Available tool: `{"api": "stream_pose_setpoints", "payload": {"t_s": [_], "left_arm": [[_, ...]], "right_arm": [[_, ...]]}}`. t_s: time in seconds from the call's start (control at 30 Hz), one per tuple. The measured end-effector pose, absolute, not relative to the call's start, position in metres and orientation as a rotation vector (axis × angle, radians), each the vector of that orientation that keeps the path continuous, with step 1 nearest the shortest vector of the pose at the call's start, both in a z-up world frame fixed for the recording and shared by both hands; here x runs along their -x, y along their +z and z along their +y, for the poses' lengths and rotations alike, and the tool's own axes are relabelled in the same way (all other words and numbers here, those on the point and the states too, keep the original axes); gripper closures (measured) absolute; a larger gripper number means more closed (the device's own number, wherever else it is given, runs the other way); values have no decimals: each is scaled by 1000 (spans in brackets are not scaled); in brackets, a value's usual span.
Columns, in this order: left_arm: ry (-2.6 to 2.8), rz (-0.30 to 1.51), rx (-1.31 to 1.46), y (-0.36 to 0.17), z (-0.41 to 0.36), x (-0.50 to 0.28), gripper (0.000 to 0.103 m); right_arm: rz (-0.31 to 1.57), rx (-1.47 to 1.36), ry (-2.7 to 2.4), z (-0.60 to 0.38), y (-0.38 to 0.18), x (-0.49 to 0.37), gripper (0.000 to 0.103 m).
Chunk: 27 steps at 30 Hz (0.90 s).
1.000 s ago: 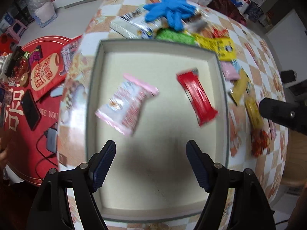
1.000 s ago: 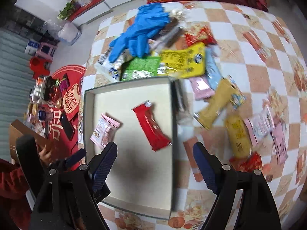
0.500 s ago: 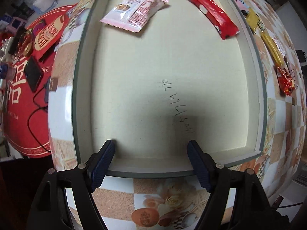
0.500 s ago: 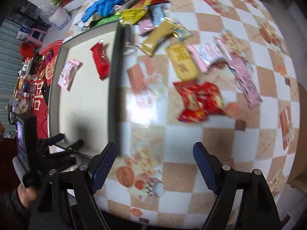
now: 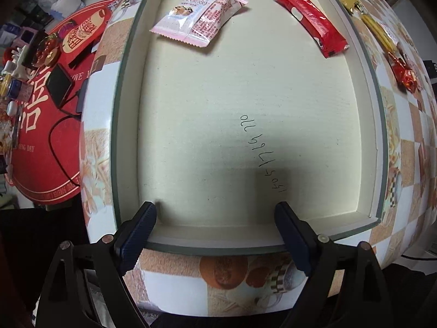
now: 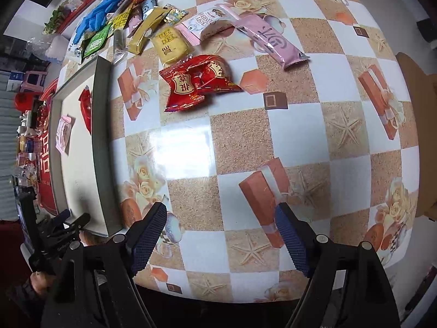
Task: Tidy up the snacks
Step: 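Move both open tools back over the snack pile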
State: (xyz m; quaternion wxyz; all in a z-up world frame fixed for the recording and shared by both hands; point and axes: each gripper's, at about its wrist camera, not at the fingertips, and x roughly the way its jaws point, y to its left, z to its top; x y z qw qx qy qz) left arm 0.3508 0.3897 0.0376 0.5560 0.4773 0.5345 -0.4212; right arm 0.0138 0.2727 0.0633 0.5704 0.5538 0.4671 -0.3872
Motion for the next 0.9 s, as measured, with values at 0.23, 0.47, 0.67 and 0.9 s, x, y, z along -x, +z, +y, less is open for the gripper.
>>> {"api": "stream_pose_setpoints", "payload": {"t_s": [0.23, 0.47, 0.67, 0.9], "left_arm": [[-1107, 1193, -1061, 86, 383, -303, 12], [-1278, 1155, -1087, 107, 346, -212, 12], [-1322, 1180, -1069, 96, 293, -161, 13], [-1247, 1208, -972, 70, 219, -141, 15]], "right_arm": [[1085, -1294, -883, 273, 57, 0, 20], [1088, -1309, -890, 273, 45, 30, 20], [1100, -1276, -872, 275, 43, 50, 20], [1149, -1221, -868, 287, 45, 82, 20]]}}
